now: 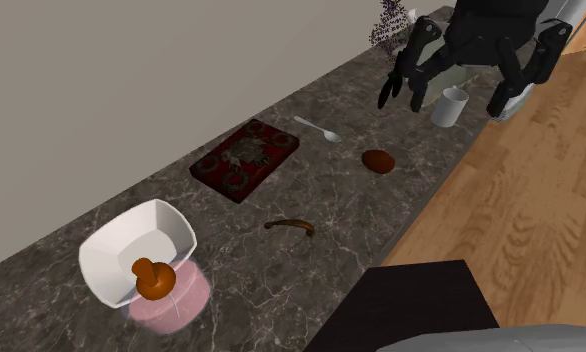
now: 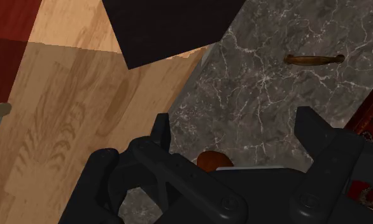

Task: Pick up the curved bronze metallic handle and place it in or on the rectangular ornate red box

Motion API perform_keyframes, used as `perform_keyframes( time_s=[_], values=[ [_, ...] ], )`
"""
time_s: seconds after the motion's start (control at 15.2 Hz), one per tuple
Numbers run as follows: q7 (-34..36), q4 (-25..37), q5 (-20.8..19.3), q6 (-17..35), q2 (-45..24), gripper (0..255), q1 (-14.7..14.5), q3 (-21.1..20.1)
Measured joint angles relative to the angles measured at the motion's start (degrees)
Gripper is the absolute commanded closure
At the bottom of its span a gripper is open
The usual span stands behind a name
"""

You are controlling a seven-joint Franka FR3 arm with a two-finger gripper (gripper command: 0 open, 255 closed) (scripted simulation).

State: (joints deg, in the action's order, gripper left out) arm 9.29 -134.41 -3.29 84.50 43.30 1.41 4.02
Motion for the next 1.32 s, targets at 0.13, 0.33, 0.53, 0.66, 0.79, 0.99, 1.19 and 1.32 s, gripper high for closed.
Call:
perform_keyframes(
  time_s=[0.13,0.33,0.53,0.66,0.79,0.99,1.19,1.32],
  values=[
    [-0.22,-0.83,0.08,0.78,0.28,0,-0.37,-0.29],
    [-2.11,-6.09,-0.09,6.41,1.14,0,-2.08,-1.07],
    [-3.88,-11.91,-0.04,12.93,1.96,0,-4.25,-2.32],
    [-4.83,-15.45,0.13,17.7,1.72,0,-5.87,-3.33],
    [-5.99,-19.14,0.1,22.1,2.11,0,-7.42,-4.17],
    [-7.85,-23.52,-0.25,30.01,0.14,0,-9.54,-5.16],
    [-8.84,-28.64,-0.3,37.9,-1.11,0,-12.1,-6.82],
    [-9.93,-30.69,-0.9,43.87,-3.98,0,-13.2,-7.48]
  ],
)
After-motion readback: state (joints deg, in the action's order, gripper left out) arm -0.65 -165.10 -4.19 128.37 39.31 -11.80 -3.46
